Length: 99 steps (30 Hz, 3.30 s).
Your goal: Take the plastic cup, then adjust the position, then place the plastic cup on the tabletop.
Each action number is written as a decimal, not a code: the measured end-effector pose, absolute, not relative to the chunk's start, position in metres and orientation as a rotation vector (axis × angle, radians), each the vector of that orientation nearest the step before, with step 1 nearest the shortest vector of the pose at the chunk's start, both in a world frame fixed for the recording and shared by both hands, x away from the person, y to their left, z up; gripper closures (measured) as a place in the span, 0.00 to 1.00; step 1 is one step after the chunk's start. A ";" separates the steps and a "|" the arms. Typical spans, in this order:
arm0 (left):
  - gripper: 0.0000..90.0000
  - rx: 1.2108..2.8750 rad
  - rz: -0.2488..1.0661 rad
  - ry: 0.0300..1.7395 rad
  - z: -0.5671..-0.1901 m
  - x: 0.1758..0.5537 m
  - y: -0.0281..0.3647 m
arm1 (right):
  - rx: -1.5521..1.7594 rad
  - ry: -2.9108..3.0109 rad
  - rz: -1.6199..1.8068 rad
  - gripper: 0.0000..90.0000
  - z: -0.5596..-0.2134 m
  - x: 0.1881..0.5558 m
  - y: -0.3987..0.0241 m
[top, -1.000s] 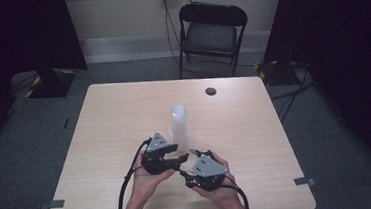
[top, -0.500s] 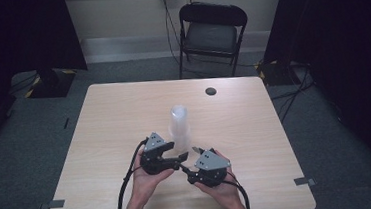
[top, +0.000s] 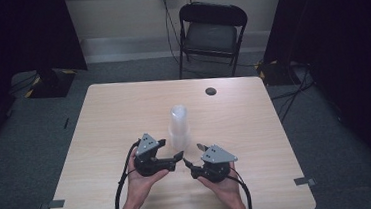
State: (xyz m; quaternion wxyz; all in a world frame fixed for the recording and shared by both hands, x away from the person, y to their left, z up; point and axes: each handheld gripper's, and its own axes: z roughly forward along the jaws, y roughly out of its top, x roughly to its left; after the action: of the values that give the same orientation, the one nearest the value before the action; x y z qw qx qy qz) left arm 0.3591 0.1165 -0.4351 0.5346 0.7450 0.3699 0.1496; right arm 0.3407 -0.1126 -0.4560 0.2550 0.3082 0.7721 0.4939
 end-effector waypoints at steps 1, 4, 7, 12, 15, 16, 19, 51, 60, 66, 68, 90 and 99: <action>0.19 1.775 0.356 0.881 -0.435 0.359 0.117 | 0.837 2.097 1.341 0.36 -0.456 0.341 -0.113; 0.19 1.767 0.377 0.886 -0.436 0.359 0.120 | 0.862 2.078 1.361 0.36 -0.456 0.344 -0.116; 0.18 1.739 0.385 0.908 -0.439 0.358 0.122 | 0.889 2.069 1.363 0.36 -0.457 0.347 -0.119; 0.18 1.754 0.389 0.918 -0.442 0.358 0.126 | 0.923 2.045 1.359 0.36 -0.457 0.350 -0.125; 0.18 1.758 0.391 0.915 -0.441 0.356 0.126 | 0.952 2.025 1.362 0.36 -0.457 0.354 -0.129; 0.18 1.759 0.392 0.917 -0.441 0.356 0.126 | 0.970 2.020 1.373 0.36 -0.457 0.357 -0.132; 0.18 1.766 0.405 0.917 -0.441 0.354 0.127 | 0.976 2.017 1.367 0.35 -0.458 0.359 -0.134; 0.18 1.805 0.518 0.958 -0.465 0.347 0.138 | 1.181 1.874 1.347 0.34 -0.459 0.416 -0.170; 0.18 1.777 0.556 0.964 -0.469 0.340 0.147 | 1.222 1.822 1.356 0.34 -0.467 0.432 -0.177; 0.18 1.755 0.531 0.989 -0.475 0.340 0.156 | 1.263 1.809 1.340 0.34 -0.474 0.440 -0.181; 0.18 1.752 0.533 0.992 -0.476 0.340 0.156 | 1.264 1.808 1.338 0.34 -0.474 0.441 -0.181; 0.18 1.753 0.549 1.011 -0.478 0.341 0.162 | 1.280 1.820 1.356 0.32 -0.480 0.472 -0.165; 0.18 1.737 0.544 1.018 -0.478 0.341 0.165 | 1.294 1.871 1.320 0.31 -0.481 0.464 -0.166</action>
State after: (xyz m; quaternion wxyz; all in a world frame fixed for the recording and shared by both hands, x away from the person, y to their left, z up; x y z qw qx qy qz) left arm 0.3411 0.1647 -0.4777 0.5038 0.7194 0.4218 0.2253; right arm 0.4642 -0.1663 -0.4810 0.2532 0.4760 0.6882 0.4855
